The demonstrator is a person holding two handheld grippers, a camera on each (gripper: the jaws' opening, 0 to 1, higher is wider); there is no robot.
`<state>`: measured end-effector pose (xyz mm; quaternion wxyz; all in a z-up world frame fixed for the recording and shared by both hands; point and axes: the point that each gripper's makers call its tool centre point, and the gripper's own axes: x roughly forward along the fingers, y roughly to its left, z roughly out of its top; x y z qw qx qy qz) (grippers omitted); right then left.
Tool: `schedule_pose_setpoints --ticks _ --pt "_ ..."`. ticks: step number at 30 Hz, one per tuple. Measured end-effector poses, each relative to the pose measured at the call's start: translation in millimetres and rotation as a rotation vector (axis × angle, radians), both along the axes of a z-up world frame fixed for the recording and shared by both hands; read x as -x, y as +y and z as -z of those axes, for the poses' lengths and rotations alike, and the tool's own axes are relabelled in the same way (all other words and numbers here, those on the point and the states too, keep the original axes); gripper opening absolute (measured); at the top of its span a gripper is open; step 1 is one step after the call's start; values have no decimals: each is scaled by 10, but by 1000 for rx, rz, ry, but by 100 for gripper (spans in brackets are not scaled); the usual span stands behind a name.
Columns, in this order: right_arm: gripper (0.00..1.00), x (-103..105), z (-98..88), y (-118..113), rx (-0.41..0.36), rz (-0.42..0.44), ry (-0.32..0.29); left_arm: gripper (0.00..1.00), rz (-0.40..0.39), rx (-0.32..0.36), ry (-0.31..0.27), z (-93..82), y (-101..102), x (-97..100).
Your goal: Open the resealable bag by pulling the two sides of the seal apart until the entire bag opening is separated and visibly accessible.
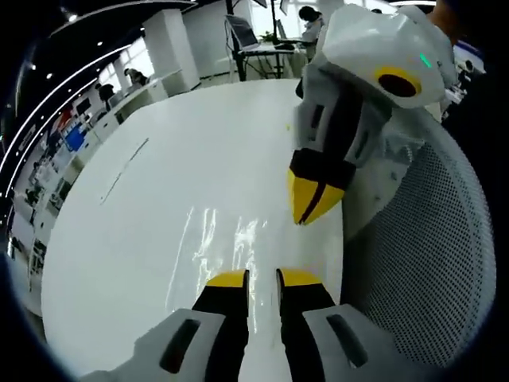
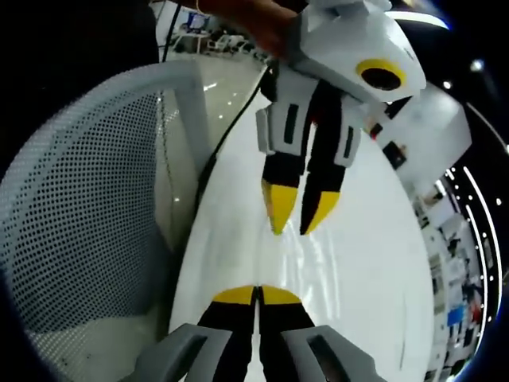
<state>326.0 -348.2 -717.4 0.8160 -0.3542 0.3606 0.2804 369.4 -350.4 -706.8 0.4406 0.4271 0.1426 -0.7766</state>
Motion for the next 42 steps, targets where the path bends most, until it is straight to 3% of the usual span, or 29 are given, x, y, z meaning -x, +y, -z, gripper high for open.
schedule_pose_setpoints --ticks 4,7,9,14,23,27,32,39,42 --pt "0 -8 -9 14 -1 -7 -2 11 41 -33 26 53 12 117" --pt "0 -18 -12 31 -5 -11 -3 8 68 -58 3 105 30 139" --pt "0 -19 -15 38 -12 -10 -2 1 81 -63 -2 118 23 157" --pt "0 -21 -39 20 -25 7 -9 0 74 -61 -4 110 0 152" --pt "3 -121 -115 22 -121 119 -38 0 24 -4 29 -17 -83 128" --pt "3 -202 -141 120 -168 142 -51 0 10 15 11 -40 -125 110" --pt "3 -261 -93 166 -146 142 -54 0 8 44 6 -96 -174 102" --pt "0 -282 -83 117 -162 208 -61 0 -5 89 -14 -157 -226 39" --pt "0 -291 -111 115 -186 231 -68 0 -27 154 -73 -249 -315 -69"
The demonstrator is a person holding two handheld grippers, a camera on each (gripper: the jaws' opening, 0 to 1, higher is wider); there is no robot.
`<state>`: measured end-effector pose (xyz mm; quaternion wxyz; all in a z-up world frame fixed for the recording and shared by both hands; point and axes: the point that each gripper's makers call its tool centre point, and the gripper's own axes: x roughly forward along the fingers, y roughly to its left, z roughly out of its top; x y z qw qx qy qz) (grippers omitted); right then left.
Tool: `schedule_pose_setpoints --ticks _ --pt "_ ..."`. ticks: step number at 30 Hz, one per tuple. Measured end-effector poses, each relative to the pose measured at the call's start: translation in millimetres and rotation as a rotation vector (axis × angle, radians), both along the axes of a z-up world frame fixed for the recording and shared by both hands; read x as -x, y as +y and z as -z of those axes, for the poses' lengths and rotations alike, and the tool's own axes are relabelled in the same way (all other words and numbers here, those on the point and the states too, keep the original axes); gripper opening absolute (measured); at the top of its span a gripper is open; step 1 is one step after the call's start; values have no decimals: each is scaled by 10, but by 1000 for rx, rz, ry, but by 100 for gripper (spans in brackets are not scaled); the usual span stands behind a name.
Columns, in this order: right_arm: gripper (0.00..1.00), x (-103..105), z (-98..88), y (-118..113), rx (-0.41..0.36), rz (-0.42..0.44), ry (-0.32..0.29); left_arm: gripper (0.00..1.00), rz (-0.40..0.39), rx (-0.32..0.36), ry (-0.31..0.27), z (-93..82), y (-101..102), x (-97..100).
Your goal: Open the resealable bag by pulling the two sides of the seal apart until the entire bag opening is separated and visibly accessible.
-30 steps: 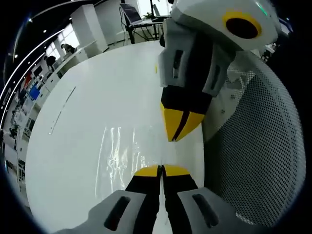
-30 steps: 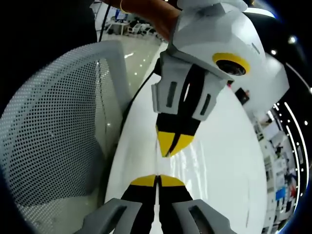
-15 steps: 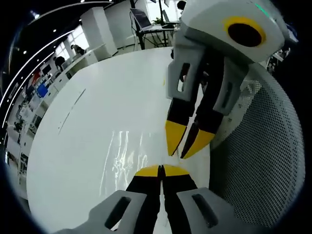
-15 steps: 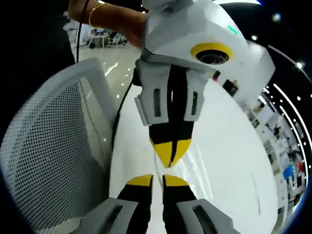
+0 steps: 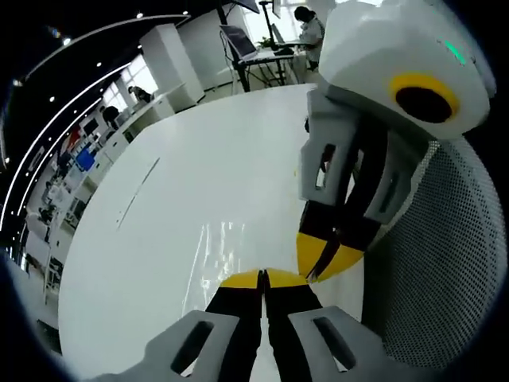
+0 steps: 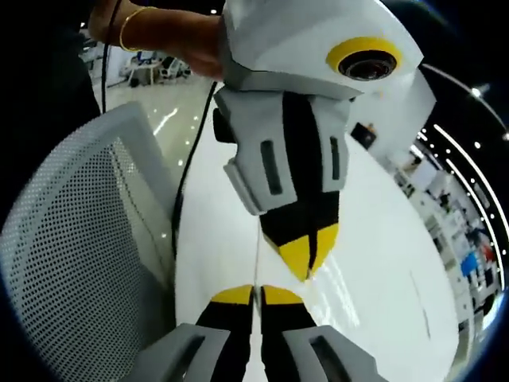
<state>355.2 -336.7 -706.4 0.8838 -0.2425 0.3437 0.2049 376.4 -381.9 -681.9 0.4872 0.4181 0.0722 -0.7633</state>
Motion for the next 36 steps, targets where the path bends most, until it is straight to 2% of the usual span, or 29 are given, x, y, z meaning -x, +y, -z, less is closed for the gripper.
schedule_pose_setpoints --ticks 4,9,14,17,20,22,25,29,32,36 --pt "0 -12 -18 -34 4 16 -6 0 -39 96 -39 -198 -124 -89" --pt "0 -11 -23 -49 -2 27 -3 0 -55 174 -57 -384 -216 -147" --pt "0 -30 -79 -98 -3 55 -23 0 -74 267 -68 -622 -307 -209" --pt "0 -64 -118 -157 -3 85 -42 0 -70 329 -96 -781 -364 -205" --pt "0 -96 -158 -228 7 117 -66 0 -67 365 -113 -891 -409 -190" --pt "0 -115 -200 -290 6 148 -84 0 -51 382 -151 -952 -436 -181" --pt "0 -131 -260 -369 5 178 -108 0 -38 408 -177 -1028 -453 -146" --pt "0 -121 -273 -425 -4 195 -114 0 -22 379 -184 -960 -460 -131" --pt "0 -103 -259 -442 -30 206 -113 0 -25 315 -165 -764 -415 -133" --pt "0 -88 -231 -416 -42 210 -109 0 -30 272 -126 -573 -367 -96"
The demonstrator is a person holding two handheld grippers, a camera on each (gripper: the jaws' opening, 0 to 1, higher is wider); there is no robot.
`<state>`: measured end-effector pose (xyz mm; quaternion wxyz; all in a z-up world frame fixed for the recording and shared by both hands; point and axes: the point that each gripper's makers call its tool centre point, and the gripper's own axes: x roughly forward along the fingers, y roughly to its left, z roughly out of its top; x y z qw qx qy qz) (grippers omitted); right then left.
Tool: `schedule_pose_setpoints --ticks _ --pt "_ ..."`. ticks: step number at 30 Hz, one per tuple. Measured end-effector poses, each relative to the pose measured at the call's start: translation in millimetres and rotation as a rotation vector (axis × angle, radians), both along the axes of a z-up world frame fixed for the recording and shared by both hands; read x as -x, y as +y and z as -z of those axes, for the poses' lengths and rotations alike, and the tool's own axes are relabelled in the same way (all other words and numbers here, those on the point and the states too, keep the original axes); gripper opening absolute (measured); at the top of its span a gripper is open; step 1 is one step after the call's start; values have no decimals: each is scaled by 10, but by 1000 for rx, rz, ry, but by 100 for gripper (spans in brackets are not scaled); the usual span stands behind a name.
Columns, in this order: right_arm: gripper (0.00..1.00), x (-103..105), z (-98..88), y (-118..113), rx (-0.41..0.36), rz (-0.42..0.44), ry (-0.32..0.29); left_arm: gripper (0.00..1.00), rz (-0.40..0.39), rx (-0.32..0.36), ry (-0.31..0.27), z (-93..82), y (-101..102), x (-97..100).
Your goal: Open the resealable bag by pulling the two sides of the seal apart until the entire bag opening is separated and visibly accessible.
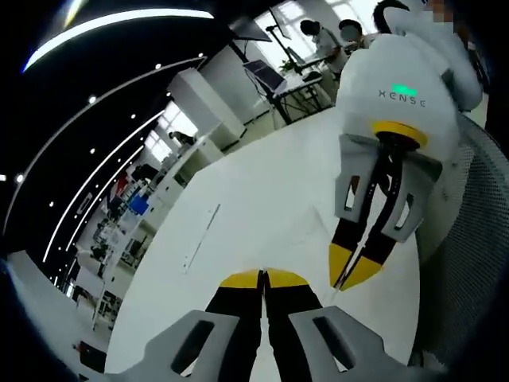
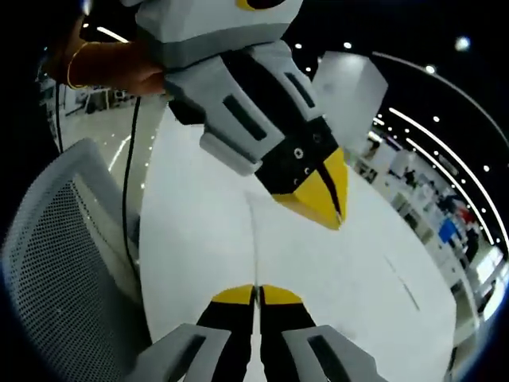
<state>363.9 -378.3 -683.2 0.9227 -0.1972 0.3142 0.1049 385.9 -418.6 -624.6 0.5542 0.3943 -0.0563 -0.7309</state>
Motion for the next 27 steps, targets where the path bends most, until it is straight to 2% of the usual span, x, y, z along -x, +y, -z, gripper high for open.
schedule_pose_setpoints --ticks 4,12,16,23,27 --pt "0 26 69 66 2 -20 18 0 5 -48 9 185 52 55" --pt "0 85 148 155 -50 -15 41 0 19 -128 26 467 155 116" --pt "4 168 141 190 -111 27 37 0 21 -165 23 617 235 126" --pt "4 387 144 238 -163 88 42 0 13 -220 43 853 394 139" --pt "5 518 180 239 -166 114 55 0 4 -242 41 976 445 128"
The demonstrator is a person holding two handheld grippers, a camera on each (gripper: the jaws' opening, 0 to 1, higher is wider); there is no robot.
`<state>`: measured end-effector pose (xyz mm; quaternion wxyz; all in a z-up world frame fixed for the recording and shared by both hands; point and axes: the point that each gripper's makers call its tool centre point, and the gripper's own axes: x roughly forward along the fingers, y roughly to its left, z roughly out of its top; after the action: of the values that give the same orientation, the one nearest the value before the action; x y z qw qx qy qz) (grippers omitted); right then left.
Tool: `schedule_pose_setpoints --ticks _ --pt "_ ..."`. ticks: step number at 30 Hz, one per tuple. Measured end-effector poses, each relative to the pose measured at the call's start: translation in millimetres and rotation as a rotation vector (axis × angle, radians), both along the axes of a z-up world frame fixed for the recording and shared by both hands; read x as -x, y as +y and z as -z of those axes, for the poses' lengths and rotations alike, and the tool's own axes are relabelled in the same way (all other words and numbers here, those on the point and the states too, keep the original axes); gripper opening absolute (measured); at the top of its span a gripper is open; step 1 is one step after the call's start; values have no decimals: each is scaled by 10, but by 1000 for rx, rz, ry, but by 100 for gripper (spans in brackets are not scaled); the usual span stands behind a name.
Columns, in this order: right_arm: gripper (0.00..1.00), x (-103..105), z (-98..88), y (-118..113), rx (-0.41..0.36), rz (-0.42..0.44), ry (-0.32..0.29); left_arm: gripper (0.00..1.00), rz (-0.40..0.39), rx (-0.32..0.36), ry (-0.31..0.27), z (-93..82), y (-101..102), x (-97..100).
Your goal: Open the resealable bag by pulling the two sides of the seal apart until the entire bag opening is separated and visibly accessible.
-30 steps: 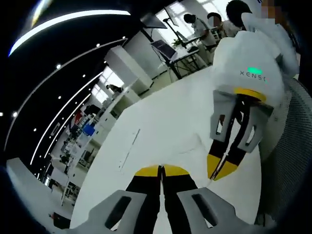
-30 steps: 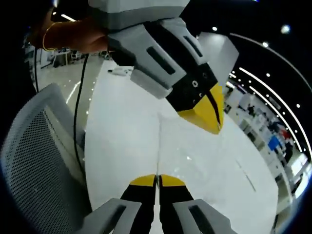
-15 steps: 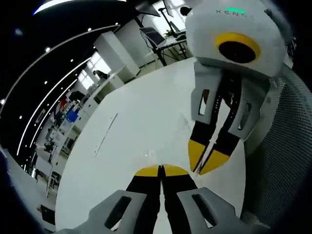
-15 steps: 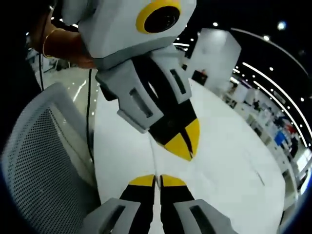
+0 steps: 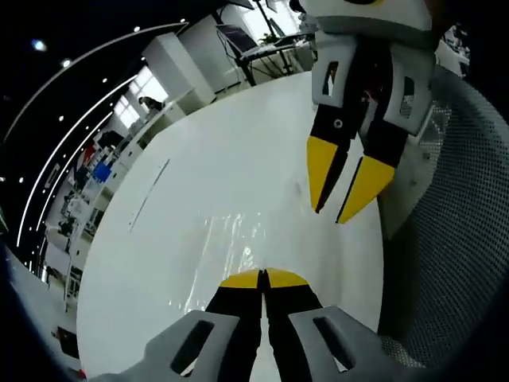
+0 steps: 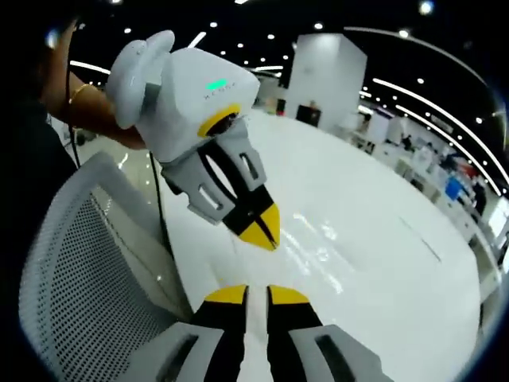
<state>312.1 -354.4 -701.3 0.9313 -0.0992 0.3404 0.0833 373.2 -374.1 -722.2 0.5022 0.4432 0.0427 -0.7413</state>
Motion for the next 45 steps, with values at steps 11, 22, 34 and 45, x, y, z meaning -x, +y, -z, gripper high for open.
schedule_pose_setpoints --ticks 11,22,34,45 --pt "18 299 -76 -201 -91 170 0 0 -62 -28 32 183 -43 -152" --pt "23 464 -64 -328 -125 277 4 0 -60 -67 -51 289 -275 -409" --pt "43 608 -45 -384 -204 381 15 0 -23 -81 -156 351 -555 -663" --pt "48 711 19 -433 -192 424 46 0 33 -130 -161 456 -703 -701"
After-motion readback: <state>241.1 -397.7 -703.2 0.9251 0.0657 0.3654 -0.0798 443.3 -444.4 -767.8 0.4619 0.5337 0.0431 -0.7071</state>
